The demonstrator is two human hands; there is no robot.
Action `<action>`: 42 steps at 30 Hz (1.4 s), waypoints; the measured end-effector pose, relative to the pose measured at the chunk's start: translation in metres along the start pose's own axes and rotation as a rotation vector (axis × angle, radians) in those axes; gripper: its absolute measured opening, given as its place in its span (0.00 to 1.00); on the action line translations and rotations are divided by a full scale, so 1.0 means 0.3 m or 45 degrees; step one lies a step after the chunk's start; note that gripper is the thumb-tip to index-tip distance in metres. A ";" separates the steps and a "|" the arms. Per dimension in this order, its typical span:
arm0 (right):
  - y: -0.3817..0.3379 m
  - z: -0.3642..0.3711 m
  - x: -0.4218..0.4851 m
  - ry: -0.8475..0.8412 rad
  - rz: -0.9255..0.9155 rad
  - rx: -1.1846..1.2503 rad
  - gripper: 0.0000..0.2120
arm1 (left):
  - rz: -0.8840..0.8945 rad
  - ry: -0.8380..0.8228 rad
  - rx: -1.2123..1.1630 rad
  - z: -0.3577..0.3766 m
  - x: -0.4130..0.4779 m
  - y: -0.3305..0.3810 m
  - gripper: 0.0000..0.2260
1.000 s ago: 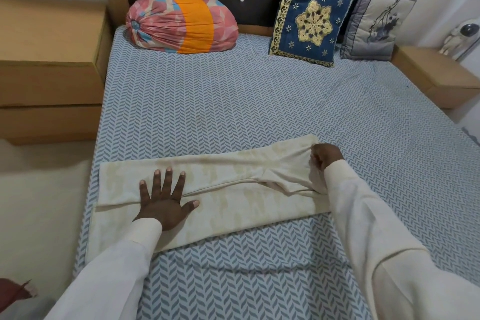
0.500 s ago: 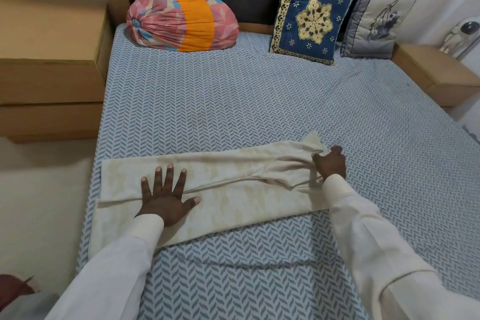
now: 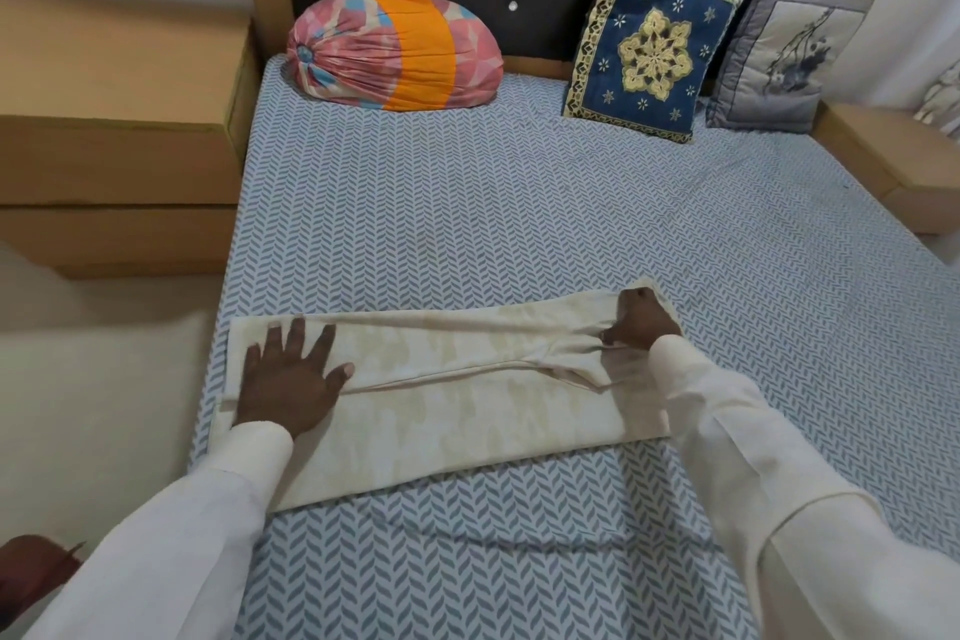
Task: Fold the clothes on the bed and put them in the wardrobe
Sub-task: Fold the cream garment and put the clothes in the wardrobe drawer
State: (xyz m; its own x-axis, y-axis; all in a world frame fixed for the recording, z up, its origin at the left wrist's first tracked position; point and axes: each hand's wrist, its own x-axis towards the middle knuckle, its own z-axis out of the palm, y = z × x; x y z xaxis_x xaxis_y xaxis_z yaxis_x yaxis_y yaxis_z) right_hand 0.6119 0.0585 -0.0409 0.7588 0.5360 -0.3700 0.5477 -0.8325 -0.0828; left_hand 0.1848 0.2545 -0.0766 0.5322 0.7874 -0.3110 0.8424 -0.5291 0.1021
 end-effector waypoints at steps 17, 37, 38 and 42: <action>-0.112 0.010 0.016 -0.107 0.479 -0.145 0.65 | 0.107 -0.024 0.196 0.002 0.074 -0.191 0.41; -1.009 0.368 -0.589 0.184 -0.877 -0.214 0.17 | -0.595 0.242 -0.699 0.076 -0.439 -0.231 0.27; -1.069 0.377 -0.610 0.153 -0.935 -0.201 0.16 | -0.607 0.236 -0.738 0.082 -0.451 -0.238 0.24; -1.268 0.401 -0.695 -0.028 -0.931 -0.024 0.23 | -0.697 0.140 -0.911 0.087 -0.467 -0.235 0.19</action>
State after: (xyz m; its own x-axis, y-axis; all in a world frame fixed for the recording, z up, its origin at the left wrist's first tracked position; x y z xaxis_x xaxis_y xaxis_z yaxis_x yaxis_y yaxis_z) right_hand 0.2029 0.2465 -0.0435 0.1894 0.9508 -0.2450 0.9179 -0.2601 -0.2997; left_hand 0.0485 0.1733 -0.0649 0.0162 0.9161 -0.4007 0.8115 0.2220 0.5405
